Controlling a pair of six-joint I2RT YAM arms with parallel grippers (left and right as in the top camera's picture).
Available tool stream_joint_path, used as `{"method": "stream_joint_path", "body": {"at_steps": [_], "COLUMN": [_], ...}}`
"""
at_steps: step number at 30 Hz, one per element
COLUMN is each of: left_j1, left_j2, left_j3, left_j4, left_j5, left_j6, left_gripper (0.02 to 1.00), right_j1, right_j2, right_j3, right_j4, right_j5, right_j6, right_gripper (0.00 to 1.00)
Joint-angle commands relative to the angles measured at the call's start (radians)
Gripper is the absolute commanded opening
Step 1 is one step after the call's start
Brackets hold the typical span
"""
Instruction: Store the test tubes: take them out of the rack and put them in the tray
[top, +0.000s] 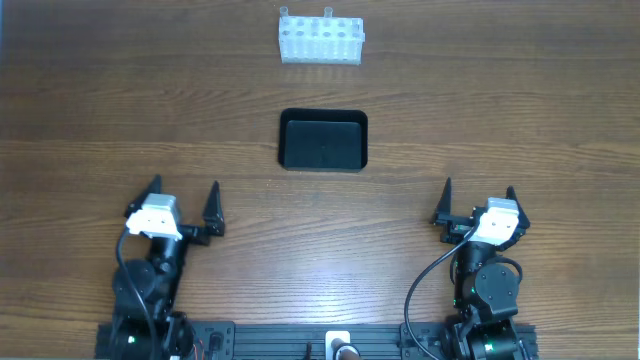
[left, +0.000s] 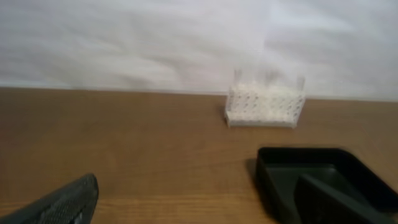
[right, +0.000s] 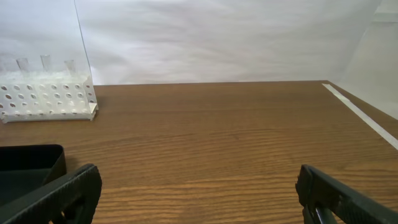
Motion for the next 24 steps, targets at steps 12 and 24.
{"method": "stream_joint_path", "body": {"at_steps": [12, 24], "left_j1": [0.081, -0.141], "left_j2": [0.891, 1.533], "left_j3": [0.482, 1.176], "left_j4": [0.304, -0.04], "left_j5": [0.13, -0.102], "left_j6": [-0.076, -0.102], "left_gripper": [0.996, 0.998], "right_j1": [0.005, 0.005], "right_j2": [-0.01, -0.01], "right_j3": [-0.006, -0.006], "right_j4": [0.0, -0.001], "right_j5": [0.002, 0.002], "right_j6": [0.009, 0.009], "right_gripper": [0.991, 0.993]}}
